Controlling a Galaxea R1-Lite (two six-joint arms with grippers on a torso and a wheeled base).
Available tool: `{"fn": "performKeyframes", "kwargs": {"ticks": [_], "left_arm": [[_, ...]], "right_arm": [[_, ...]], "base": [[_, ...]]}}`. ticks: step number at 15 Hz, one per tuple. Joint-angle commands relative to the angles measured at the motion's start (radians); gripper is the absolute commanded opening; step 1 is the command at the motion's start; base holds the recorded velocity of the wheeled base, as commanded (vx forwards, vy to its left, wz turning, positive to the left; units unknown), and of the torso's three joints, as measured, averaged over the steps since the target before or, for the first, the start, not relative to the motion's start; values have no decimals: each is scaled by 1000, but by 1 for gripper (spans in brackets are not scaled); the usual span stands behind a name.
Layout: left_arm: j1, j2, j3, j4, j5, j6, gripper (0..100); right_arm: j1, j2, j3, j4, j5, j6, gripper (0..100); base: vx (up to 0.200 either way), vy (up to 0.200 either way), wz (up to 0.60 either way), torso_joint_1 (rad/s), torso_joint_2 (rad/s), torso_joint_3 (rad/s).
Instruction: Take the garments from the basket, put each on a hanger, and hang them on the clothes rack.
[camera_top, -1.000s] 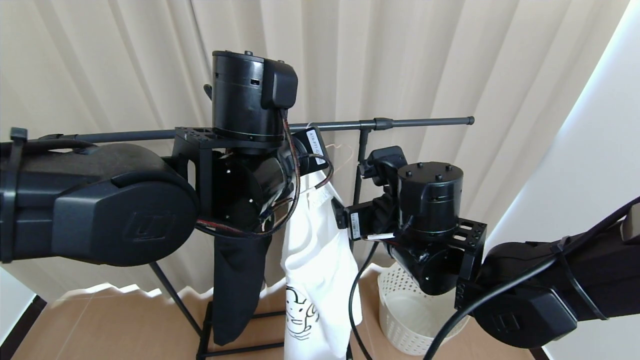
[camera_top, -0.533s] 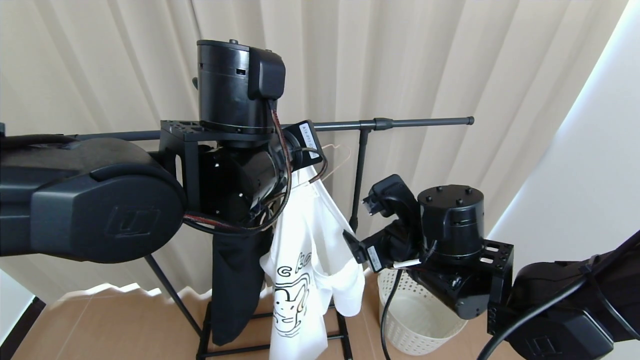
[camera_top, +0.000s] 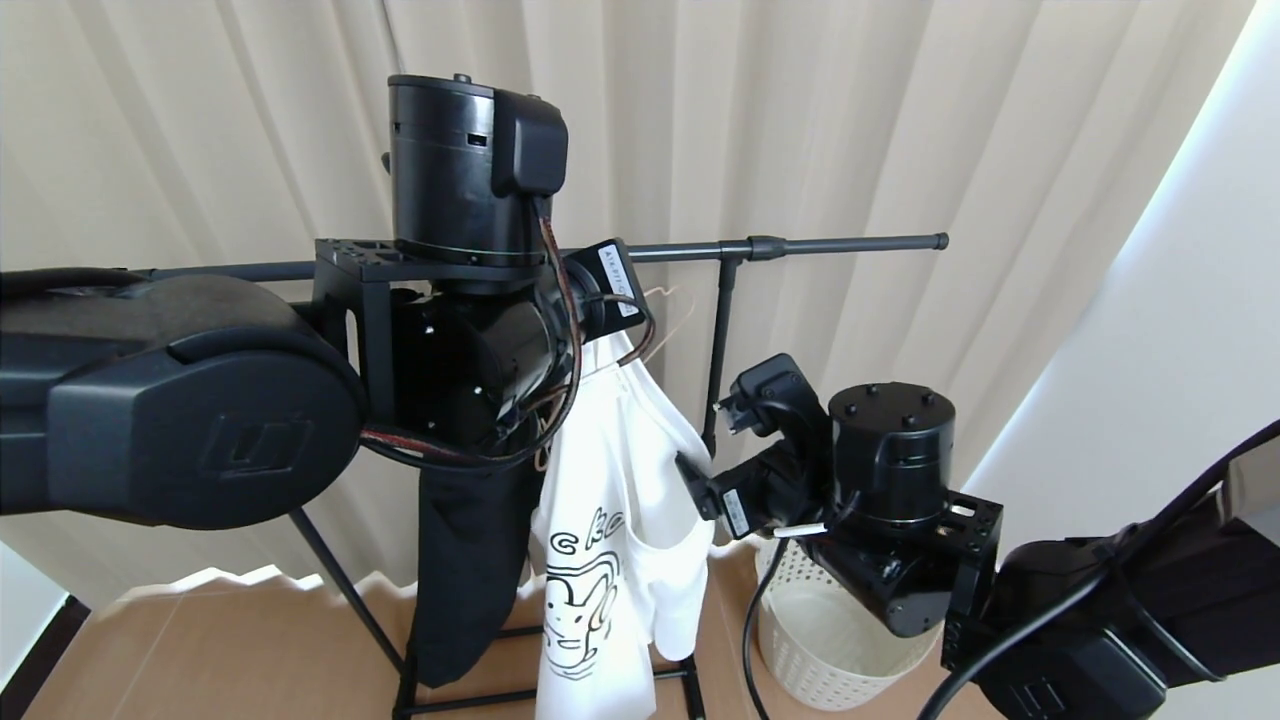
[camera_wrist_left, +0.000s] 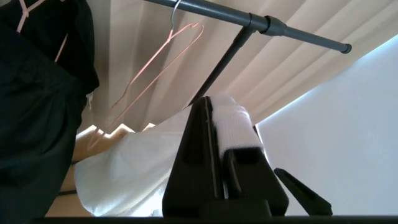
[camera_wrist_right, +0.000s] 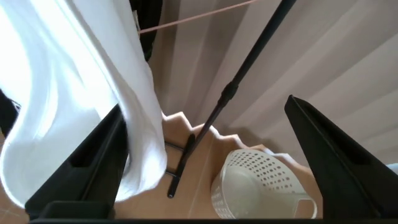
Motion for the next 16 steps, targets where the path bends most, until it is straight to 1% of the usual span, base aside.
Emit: {"fn": "performKeyframes", "kwargs": {"ticks": [1,3,4,6,9,10,11,12,13,14,16], "left_arm": [[-1,2,6,-1,0,-1,0],[-1,0,6,-1,0,4,0],[-1,0,7,-1,0,6,0],[1,0,7,-1,0,7,0],[8,0,19,4,-9,21,0],[19,0,32,6,-18,41,0],[30,3,69,7,-52,104,0],[45,5,116,4,-106,157,0],[48,5,148,6,-159,188,0],[53,9,173,6,-195,214,0],[54,34,190,3,-205,240,0]], "right_arm": [[4,58,-5,-18,-3,0,100],[2,58,-14,-23,-5,-2,100],[1,55,-14,-23,-6,-2,0],[-11,47,-16,-24,-9,-2,0],[-76,-5,-24,-18,-9,-6,0],[-94,-28,-27,-13,-9,-8,0],[-119,-66,-31,-7,-9,-11,0],[-143,-88,-33,-9,-9,-28,0],[-163,-104,-33,-10,-9,-40,0],[-169,-117,-36,-9,-9,-42,0],[-171,-124,-39,-9,-9,-42,0]], "base": [[0,0,0,0,0,0],[0,0,0,0,0,0],[0,0,0,0,0,0],[0,0,0,0,0,0],[0,0,0,0,0,0],[0,0,0,0,0,0],[0,0,0,0,0,0],[0,0,0,0,0,0],[0,0,0,0,0,0],[0,0,0,0,0,0],[0,0,0,0,0,0]]}}
